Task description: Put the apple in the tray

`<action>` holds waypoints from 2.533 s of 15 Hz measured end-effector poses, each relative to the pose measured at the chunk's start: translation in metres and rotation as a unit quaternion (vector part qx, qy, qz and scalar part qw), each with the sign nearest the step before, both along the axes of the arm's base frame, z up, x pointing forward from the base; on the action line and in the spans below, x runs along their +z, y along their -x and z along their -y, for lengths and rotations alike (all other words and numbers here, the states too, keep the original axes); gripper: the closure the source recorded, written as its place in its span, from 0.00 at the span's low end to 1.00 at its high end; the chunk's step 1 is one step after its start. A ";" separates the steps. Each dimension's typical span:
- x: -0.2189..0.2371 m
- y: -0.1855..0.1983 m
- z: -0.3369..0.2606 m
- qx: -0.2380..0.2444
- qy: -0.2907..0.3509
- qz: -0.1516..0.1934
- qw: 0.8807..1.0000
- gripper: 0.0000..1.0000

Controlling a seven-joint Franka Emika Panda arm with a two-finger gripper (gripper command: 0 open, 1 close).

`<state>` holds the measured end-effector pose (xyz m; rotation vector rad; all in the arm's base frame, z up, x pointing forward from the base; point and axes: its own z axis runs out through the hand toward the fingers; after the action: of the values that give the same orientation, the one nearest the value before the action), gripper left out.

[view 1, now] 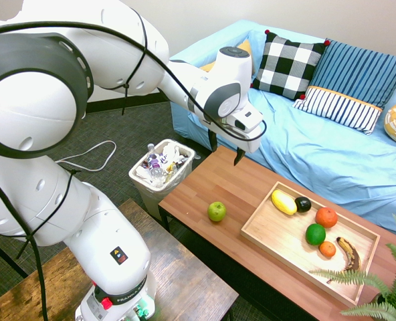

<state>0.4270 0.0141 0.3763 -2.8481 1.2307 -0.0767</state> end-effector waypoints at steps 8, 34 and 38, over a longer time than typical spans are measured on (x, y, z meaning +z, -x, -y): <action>-0.063 -0.016 -0.005 -0.044 0.020 -0.018 0.999 0.00; -0.237 0.011 -0.002 -0.116 0.051 -0.069 0.990 0.00; -0.249 0.012 -0.006 -0.113 0.052 -0.077 0.989 0.00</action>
<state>0.4151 0.0204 0.1274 -2.8331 1.6246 0.0761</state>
